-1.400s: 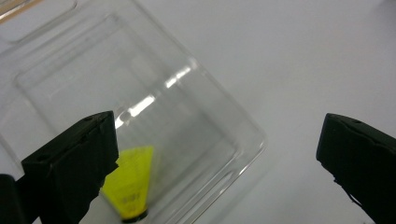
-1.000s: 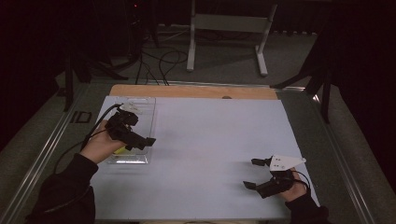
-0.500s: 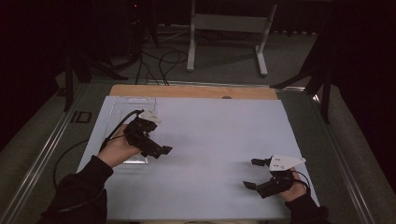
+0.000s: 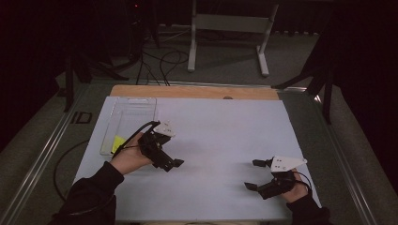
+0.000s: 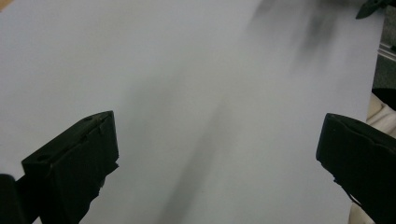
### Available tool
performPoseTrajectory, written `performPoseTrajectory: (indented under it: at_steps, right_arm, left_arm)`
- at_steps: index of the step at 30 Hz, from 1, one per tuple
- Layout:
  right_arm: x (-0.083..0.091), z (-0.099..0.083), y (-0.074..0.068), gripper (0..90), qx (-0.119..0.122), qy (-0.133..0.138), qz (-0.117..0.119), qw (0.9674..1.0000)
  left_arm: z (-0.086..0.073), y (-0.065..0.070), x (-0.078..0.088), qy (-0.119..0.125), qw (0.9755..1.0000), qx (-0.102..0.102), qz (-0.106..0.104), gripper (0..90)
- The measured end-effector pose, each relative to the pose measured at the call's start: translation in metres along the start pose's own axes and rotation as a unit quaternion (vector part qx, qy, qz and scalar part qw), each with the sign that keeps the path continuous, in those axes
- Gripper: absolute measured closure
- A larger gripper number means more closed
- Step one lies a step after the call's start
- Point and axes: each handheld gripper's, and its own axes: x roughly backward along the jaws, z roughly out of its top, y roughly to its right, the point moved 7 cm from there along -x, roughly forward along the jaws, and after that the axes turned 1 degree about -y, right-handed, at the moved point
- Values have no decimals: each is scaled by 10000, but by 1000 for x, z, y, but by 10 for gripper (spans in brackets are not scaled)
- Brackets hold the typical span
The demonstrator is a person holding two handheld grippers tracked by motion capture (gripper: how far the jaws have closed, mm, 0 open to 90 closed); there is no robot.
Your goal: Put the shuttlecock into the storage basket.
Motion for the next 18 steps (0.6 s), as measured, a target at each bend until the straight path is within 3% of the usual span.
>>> performPoseTrajectory:
  at_steps: [4,18]
  right_arm:
    - [0,-1,0,104,5,-15,4,10000]
    - [-1,-2,0,104,3,-24,9,10000]
  left_arm:
    - [-3,8,-6,-8,9998,-179,-122,0]
    - [-26,27,-25,208,9984,-269,-457,0]
